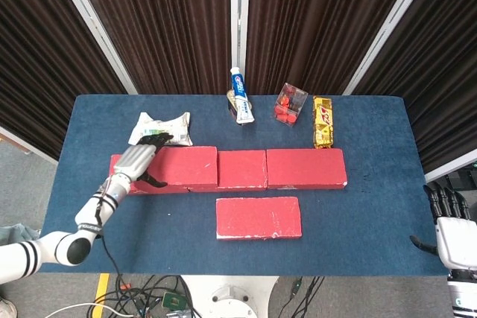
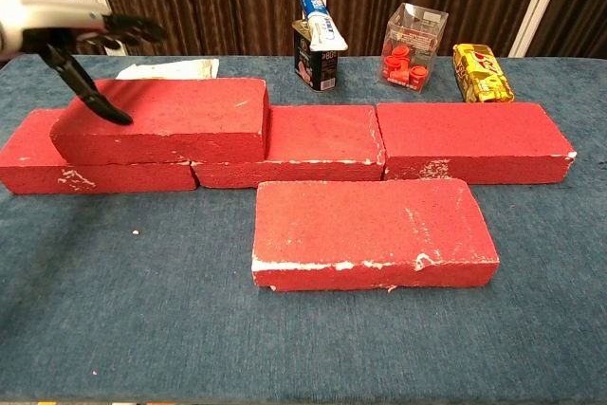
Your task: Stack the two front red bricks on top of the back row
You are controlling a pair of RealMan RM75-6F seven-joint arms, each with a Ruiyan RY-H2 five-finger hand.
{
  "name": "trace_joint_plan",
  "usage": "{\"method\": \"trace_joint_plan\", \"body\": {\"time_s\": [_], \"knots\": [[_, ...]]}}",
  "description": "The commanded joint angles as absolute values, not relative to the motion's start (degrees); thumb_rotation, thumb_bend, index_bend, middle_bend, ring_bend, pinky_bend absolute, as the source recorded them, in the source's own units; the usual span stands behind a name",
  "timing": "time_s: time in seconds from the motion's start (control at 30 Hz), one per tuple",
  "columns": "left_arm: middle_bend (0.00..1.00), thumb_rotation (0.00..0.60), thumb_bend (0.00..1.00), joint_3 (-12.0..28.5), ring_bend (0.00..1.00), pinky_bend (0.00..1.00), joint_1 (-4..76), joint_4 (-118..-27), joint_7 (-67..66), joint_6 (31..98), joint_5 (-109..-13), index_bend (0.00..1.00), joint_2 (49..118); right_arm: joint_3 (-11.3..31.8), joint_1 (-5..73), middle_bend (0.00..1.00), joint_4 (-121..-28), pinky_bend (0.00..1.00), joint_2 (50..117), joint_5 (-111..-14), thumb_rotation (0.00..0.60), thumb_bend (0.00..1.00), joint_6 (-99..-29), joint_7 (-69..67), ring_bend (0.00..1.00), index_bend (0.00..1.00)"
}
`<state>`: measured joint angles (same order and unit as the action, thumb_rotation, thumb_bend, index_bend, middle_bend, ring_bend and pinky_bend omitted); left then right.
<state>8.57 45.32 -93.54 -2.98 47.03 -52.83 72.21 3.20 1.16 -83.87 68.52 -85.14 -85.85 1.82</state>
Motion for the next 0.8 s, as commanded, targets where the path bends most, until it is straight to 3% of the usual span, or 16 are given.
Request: {"method": "trace_joint_plan", "body": {"time_s": [0.03, 0.23, 0.43, 0.8], "knots": [[0.00, 0.600, 0.04, 8.08, 0.00, 0.00, 39.93, -96.72, 0.51, 54.58, -60.68, 0.00, 68.39, 2.87, 1.72, 0.00, -84.77, 0.00, 68.21, -86.41, 0.600, 0.00, -85.79, 3.47, 0.00, 0.00], [0.00, 0.600, 0.03, 2.23, 0.00, 0.00, 30.50, -98.48, 4.02, 65.59, -73.32, 0.00, 63.60, 2.13, 4.25, 0.00, -89.57, 0.00, 67.06, -90.12, 0.600, 0.00, -83.92, 9.55, 0.00, 0.00], [0.00, 0.600, 0.01, -3.88, 0.00, 0.00, 21.47, -98.54, 3.64, 74.84, -79.90, 0.00, 62.75, 2.13, 7.91, 0.00, -98.04, 0.00, 65.22, -92.42, 0.600, 0.00, -79.45, 18.55, 0.00, 0.00], [0.00, 0.600, 0.00, -7.42, 0.00, 0.00, 10.83, -94.67, 7.82, 85.21, -85.13, 0.00, 64.65, 1.01, 14.50, 0.00, -110.17, 0.00, 71.12, -89.50, 0.600, 0.00, -66.57, 34.05, 0.00, 0.00]]}}
